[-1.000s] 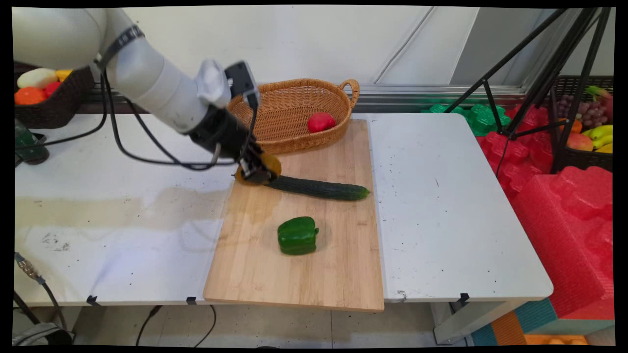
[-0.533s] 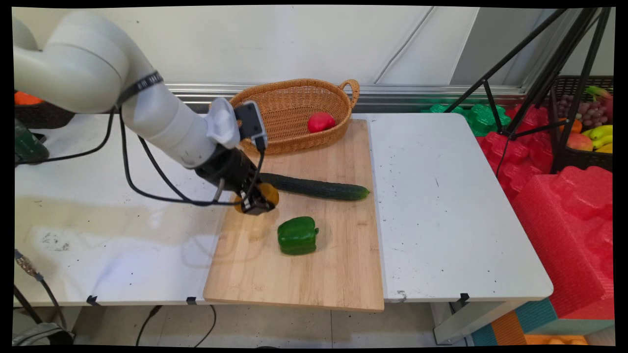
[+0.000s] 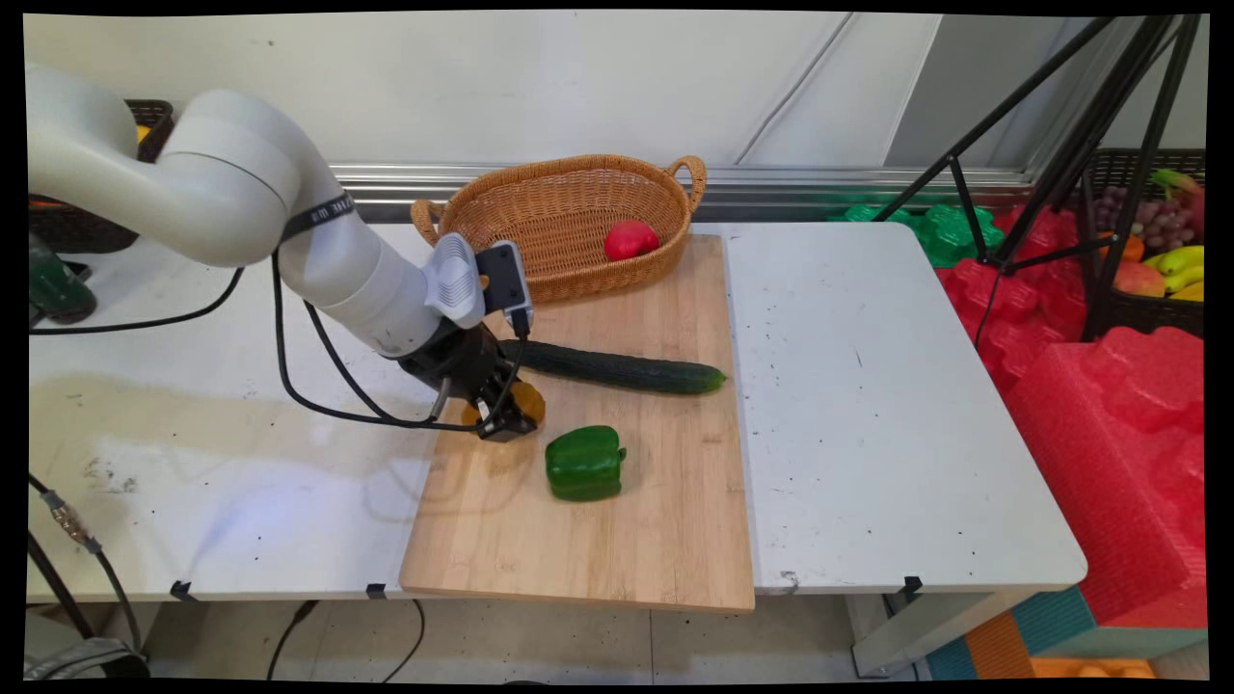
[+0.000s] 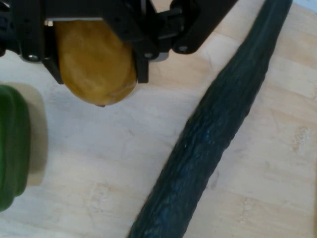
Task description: Place the picked object on the cutting board
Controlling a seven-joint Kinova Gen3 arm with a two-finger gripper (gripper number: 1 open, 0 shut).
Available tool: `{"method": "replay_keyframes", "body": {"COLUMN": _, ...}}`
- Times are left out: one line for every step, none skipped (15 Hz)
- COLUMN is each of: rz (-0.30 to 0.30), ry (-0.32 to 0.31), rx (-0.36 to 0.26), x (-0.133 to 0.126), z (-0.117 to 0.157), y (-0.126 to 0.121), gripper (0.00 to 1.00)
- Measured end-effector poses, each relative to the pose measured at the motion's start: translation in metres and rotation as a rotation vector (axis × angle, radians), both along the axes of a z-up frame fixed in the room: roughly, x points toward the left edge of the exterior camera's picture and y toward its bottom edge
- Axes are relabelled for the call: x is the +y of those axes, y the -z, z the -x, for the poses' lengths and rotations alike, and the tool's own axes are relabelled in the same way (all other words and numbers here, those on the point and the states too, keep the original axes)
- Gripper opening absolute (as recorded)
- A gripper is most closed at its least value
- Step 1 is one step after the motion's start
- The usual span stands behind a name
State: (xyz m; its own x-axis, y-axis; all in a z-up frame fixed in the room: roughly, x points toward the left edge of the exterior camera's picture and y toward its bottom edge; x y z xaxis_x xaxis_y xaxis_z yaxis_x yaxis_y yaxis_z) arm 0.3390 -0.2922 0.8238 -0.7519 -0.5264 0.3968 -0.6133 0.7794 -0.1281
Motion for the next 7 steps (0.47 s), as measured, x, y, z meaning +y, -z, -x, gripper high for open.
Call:
{"method": "replay_keyframes", "body": {"rz": 0.000, "ry": 0.004, "rx": -0.002, "x": -0.0015, "z": -0.0004, "y": 0.0034, "gripper": 0.00}}
{"method": "replay_keyframes", "body": {"rz": 0.000, "ry": 0.007, "rx": -0.004, "x": -0.0023, "z": -0.0005, "y": 0.0054, "gripper": 0.00}}
{"method": "replay_keyframes", "body": {"rz": 0.002, "ry": 0.015, "rx": -0.006, "x": -0.0042, "z": -0.0006, "y": 0.0091, "gripper": 0.00}}
{"method": "replay_keyframes", "body": {"rz": 0.004, "ry": 0.020, "rx": -0.006, "x": -0.0048, "z": -0.0010, "y": 0.0111, "gripper": 1.00}}
{"method": "replay_keyframes", "body": {"rz": 0.005, "ry": 0.026, "rx": -0.007, "x": -0.0051, "z": -0.0012, "y": 0.0123, "gripper": 1.00}}
{"method": "replay_keyframes", "body": {"rz": 0.008, "ry": 0.033, "rx": -0.006, "x": -0.0055, "z": -0.0013, "y": 0.0130, "gripper": 1.00}}
{"method": "replay_keyframes", "body": {"rz": 0.012, "ry": 0.039, "rx": -0.005, "x": -0.0054, "z": -0.0017, "y": 0.0129, "gripper": 1.00}}
